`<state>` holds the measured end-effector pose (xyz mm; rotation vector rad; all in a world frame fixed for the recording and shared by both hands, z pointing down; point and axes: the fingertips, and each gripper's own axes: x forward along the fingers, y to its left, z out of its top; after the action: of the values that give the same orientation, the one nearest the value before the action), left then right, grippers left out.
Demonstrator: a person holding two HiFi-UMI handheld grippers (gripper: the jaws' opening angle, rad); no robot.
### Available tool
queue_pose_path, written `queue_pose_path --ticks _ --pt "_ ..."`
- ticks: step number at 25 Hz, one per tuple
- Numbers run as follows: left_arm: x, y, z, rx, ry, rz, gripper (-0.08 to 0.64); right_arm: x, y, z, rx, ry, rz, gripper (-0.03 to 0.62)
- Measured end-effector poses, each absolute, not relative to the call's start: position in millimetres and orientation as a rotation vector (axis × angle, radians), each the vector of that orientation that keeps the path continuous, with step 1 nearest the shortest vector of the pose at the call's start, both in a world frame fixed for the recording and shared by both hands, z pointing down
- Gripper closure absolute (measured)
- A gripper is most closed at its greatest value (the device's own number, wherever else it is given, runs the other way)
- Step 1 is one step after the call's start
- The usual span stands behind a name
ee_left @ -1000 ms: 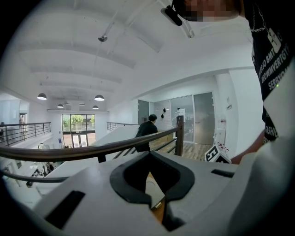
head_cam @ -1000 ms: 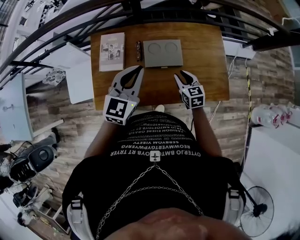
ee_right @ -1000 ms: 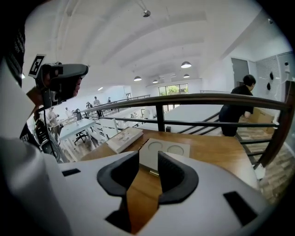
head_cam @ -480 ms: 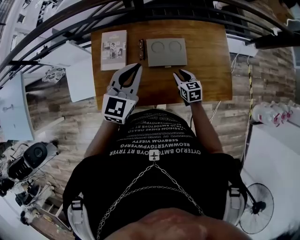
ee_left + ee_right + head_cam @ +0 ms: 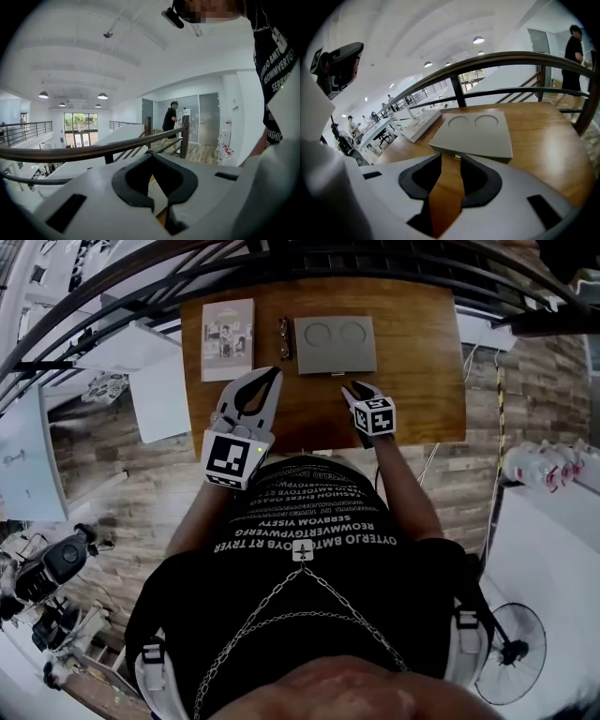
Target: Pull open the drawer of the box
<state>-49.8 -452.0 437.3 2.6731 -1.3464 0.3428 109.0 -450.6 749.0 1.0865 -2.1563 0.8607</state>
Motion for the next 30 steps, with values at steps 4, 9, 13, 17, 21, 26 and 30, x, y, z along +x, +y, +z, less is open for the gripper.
queue_pose_path --ticks 4,9,13,17,21,26,30 --pt "-54.2 -452.9 443.2 2.665 -1.340 0.356 0.555 103.6 -452.8 766.4 1.068 -2.130 0.886 0.468" --pt "-61.0 -455.4 446.2 2.659 -1.341 0.360 0.555 97.9 -455.3 788.0 1.076 -2.102 0.936 0.465" --pt "-65.1 -457.0 443.8 2.660 -1.328 0.371 0.555 98.3 -459.8 798.2 1.107 -2.064 0.999 0.457" --pt "-72.5 -461.1 443.4 2.649 -1.322 0.376 0.555 99.8 -469.2 804.7 1.145 -2.027 1.033 0.448" --pt "-75.6 -462.9 446.2 2.647 -1.316 0.389 0.555 100.2 -474.0 814.2 1.156 -2.000 1.044 0.437" --pt "-72.3 -460.3 455.5 2.653 -1.291 0.402 0.555 97.6 -476.2 828.6 1.142 -1.971 1.048 0.410" --pt "-70.2 -463.7 458.8 2.651 -1.277 0.408 0.555 98.4 -483.2 830.9 1.147 -1.950 1.034 0.400"
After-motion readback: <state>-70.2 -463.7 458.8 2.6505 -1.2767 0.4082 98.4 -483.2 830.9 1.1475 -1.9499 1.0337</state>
